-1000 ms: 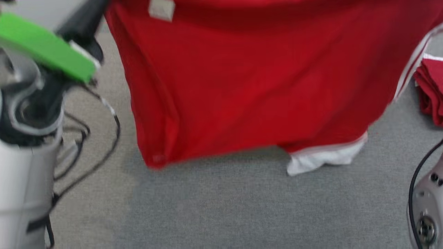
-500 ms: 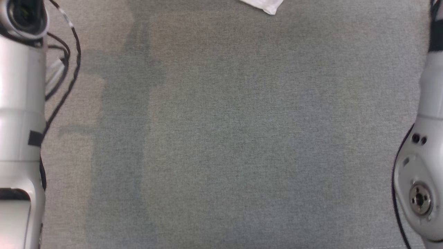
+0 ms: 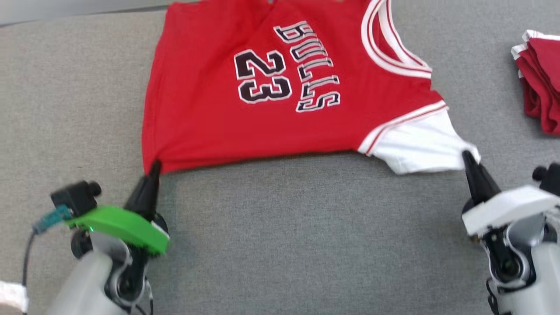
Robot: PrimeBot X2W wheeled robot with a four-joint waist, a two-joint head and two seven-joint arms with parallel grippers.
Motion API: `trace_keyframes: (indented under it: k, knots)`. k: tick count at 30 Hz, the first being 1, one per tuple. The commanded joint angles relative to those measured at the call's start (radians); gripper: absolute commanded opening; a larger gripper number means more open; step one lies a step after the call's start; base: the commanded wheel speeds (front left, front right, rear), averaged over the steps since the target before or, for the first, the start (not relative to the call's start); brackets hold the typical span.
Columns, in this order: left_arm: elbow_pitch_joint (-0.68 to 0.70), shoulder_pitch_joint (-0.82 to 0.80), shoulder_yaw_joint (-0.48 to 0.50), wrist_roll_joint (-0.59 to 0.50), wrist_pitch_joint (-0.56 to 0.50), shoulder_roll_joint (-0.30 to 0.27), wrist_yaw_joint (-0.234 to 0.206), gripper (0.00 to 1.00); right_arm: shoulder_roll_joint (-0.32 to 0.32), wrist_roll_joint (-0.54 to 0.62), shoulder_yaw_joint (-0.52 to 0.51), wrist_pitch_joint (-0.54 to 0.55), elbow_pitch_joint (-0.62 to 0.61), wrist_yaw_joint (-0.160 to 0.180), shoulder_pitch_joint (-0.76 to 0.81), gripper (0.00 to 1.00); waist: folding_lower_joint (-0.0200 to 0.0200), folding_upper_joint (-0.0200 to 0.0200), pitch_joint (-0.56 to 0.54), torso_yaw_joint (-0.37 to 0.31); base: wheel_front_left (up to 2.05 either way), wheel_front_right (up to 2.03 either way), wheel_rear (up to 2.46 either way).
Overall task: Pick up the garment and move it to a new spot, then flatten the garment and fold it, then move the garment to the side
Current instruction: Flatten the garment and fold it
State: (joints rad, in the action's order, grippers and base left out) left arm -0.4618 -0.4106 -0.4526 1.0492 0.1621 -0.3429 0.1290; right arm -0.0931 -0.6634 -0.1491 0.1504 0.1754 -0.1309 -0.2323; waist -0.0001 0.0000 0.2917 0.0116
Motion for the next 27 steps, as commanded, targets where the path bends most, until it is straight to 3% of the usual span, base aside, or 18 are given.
trace_keyframes:
  k: [1,6,9,15,19,22,27]
  knots:
    - [0.02,0.054,-0.02,-0.019,0.006,-0.006,0.003,0.0,-0.022,0.0,0.006,-0.007,-0.003,0.0,0.055,0.0,0.0001,0.0,-0.063,0.018,0.0,0.0,0.0]
    - [0.109,0.254,-0.097,-0.085,0.027,-0.018,-0.063,0.0,-0.038,-0.019,0.032,-0.032,-0.001,0.0,0.241,0.0,0.0001,0.0,-0.114,0.042,0.0,0.0,0.0]
    - [0.182,0.372,-0.1,-0.041,0.032,0.006,-0.102,0.0,-0.047,-0.038,0.037,-0.041,-0.019,0.0,0.333,0.0,0.0001,0.0,-0.133,0.057,0.0,0.0,0.0]
    - [0.371,0.538,-0.102,0.014,-0.005,-0.012,-0.182,0.0,-0.053,-0.103,-0.019,-0.031,-0.117,0.0,0.502,0.0,0.0001,0.0,-0.144,0.106,0.0,0.0,0.0]
    - [0.502,0.562,-0.089,0.041,-0.05,-0.04,-0.225,0.0,-0.04,-0.178,-0.061,0.043,-0.242,0.0,0.557,0.0,0.0001,0.0,-0.141,0.12,0.0,0.0,0.0]
    - [0.576,0.535,-0.087,0.065,-0.102,-0.05,-0.23,0.0,-0.033,-0.206,-0.077,0.138,-0.328,0.0,0.546,0.0,0.0001,0.0,-0.136,0.117,0.0,0.0,0.0]
    - [0.616,0.446,-0.075,0.091,-0.168,-0.047,-0.257,0.0,-0.031,-0.156,-0.111,0.282,-0.399,0.0,0.429,0.0,0.0001,0.0,-0.107,0.107,0.0,0.0,0.0]
